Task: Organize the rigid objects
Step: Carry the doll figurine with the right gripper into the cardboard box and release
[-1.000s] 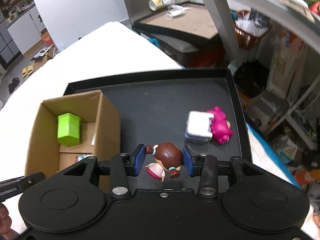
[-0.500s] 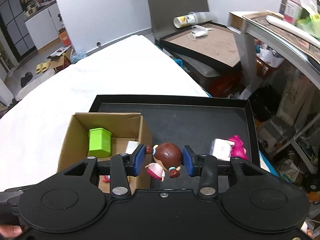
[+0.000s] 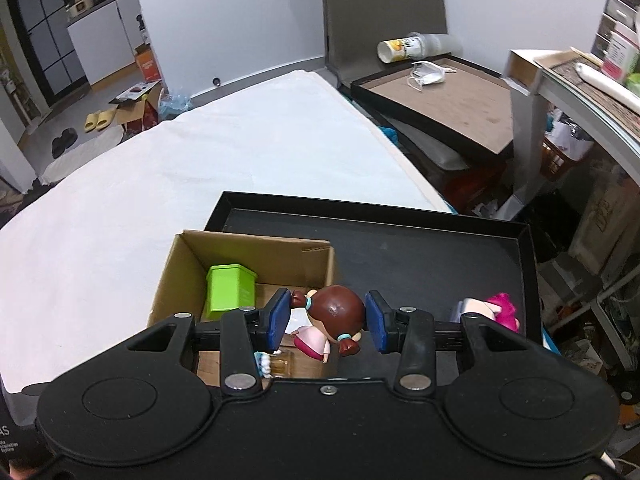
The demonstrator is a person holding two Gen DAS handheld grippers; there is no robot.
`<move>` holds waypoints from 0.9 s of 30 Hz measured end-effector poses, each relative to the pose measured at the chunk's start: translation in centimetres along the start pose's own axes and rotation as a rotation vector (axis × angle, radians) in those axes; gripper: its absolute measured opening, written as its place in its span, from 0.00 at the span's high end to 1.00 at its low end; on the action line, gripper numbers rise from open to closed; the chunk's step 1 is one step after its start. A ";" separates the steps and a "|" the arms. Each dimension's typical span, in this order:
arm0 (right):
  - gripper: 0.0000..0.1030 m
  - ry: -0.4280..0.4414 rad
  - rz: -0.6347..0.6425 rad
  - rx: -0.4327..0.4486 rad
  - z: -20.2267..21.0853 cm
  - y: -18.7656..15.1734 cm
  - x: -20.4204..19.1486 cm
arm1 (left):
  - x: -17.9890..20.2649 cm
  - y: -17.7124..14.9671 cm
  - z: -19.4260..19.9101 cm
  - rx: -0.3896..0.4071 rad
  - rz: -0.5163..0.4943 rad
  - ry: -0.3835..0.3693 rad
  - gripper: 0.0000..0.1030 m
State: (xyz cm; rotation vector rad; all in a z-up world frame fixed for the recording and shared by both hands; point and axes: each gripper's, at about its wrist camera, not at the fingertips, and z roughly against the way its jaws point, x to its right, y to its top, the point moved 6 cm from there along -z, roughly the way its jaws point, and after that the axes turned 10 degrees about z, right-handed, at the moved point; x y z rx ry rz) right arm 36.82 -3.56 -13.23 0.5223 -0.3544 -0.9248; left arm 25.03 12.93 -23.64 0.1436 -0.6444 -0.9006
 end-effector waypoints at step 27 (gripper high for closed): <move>0.43 0.034 0.071 0.018 -2.5 2.3 -4.3 | -0.1 0.1 0.0 -0.005 0.008 -0.015 0.77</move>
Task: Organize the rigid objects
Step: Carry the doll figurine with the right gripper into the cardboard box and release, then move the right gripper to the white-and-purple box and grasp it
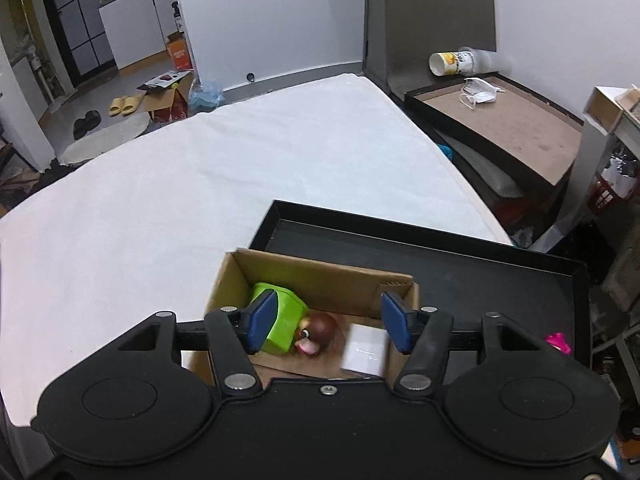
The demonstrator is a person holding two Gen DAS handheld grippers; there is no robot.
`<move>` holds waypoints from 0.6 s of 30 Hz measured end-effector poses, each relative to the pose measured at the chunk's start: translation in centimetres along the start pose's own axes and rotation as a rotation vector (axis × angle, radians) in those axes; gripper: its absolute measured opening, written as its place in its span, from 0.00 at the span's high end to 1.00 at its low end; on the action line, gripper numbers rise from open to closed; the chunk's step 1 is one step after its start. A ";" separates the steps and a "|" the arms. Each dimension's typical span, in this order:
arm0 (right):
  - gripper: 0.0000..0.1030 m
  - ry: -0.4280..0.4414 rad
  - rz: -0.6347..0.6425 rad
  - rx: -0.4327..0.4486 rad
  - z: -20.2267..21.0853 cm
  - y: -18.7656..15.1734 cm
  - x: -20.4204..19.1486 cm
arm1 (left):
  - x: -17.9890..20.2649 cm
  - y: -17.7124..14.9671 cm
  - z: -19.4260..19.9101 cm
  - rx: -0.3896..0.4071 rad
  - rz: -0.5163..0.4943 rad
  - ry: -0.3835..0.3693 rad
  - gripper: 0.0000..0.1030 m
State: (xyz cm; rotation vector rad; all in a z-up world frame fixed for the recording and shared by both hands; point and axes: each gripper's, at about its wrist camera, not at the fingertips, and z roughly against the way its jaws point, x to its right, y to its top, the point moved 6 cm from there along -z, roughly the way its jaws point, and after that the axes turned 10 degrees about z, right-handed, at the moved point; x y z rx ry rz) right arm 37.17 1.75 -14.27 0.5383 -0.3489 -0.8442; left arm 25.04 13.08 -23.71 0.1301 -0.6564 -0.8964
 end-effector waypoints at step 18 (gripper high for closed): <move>0.36 -0.079 -0.062 -0.028 2.5 -3.6 5.5 | 0.0 -0.1 0.1 0.004 -0.004 0.001 0.77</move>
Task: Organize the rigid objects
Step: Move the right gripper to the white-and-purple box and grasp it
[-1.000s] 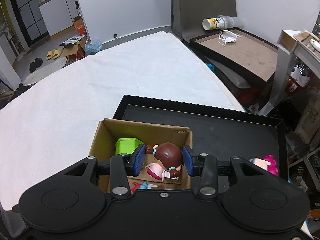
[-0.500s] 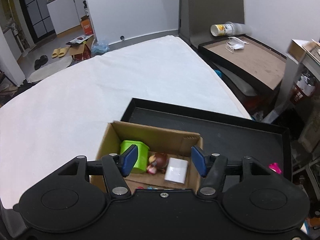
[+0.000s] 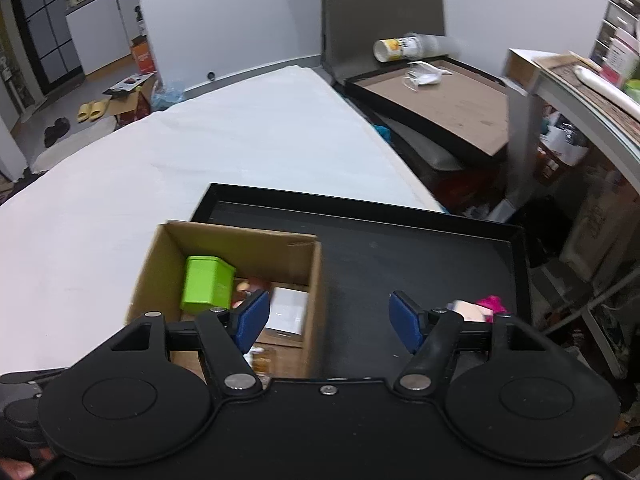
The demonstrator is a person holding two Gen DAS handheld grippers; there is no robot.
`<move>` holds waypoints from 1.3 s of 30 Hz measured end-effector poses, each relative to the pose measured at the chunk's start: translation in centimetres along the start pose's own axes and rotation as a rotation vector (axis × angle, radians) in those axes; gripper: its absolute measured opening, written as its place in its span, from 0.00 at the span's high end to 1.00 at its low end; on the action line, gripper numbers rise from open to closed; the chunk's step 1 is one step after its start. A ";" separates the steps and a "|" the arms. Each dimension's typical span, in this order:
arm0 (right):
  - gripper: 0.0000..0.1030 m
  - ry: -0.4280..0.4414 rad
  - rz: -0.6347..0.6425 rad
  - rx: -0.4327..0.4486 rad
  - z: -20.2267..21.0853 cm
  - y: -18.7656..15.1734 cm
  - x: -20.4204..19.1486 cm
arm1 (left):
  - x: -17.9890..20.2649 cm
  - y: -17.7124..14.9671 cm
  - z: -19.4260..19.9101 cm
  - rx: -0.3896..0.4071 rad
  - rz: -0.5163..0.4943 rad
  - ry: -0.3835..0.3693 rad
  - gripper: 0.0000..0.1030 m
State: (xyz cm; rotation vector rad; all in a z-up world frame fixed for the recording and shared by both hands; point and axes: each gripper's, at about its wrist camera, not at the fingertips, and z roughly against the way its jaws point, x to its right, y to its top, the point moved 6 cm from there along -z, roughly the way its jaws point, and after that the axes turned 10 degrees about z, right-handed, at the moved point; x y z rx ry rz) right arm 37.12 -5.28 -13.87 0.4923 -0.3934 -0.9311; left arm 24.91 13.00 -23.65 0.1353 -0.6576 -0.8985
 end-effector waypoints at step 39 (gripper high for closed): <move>0.40 -0.150 -0.178 -0.126 -9.4 -4.5 9.7 | -0.1 0.1 0.1 0.002 0.006 0.001 0.78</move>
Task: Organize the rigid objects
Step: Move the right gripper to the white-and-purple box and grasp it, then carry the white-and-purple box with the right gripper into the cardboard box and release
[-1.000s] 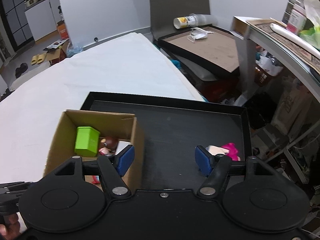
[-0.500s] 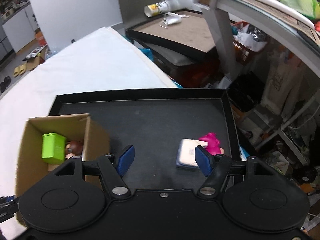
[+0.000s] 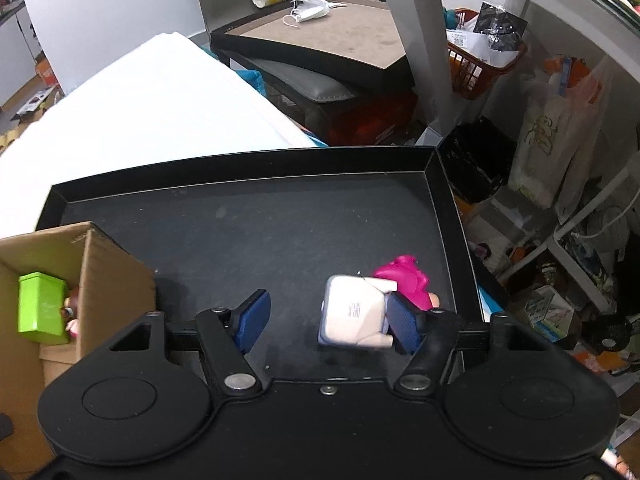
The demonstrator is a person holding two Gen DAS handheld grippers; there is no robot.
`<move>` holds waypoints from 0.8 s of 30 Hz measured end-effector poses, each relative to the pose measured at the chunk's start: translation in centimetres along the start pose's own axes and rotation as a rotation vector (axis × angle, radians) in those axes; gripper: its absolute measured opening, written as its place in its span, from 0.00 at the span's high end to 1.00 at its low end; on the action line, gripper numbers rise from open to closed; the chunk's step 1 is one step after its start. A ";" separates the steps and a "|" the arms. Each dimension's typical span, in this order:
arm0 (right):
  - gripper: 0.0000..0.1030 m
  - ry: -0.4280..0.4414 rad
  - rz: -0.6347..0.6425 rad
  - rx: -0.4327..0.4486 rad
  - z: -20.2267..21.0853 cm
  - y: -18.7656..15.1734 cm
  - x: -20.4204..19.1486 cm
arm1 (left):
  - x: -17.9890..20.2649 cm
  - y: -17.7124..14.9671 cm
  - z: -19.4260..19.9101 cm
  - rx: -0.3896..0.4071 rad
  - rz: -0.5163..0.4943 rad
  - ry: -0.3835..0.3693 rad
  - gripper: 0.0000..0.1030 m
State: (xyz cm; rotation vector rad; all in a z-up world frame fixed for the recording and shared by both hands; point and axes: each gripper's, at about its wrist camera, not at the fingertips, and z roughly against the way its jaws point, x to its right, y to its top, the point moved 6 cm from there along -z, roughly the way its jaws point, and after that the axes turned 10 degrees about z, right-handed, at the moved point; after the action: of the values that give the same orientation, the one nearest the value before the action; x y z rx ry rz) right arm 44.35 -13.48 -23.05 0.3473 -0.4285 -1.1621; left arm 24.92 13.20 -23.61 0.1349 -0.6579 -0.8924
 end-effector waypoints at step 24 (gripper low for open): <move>0.60 0.027 0.143 -0.083 -0.1 -3.1 -3.7 | 0.1 0.0 0.2 0.003 -0.001 -0.004 0.78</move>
State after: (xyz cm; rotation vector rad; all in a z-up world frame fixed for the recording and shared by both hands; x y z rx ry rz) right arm 40.66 -11.12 -25.12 0.2558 -0.3746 -1.0319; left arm 24.87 13.13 -23.43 0.1358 -0.6628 -0.8926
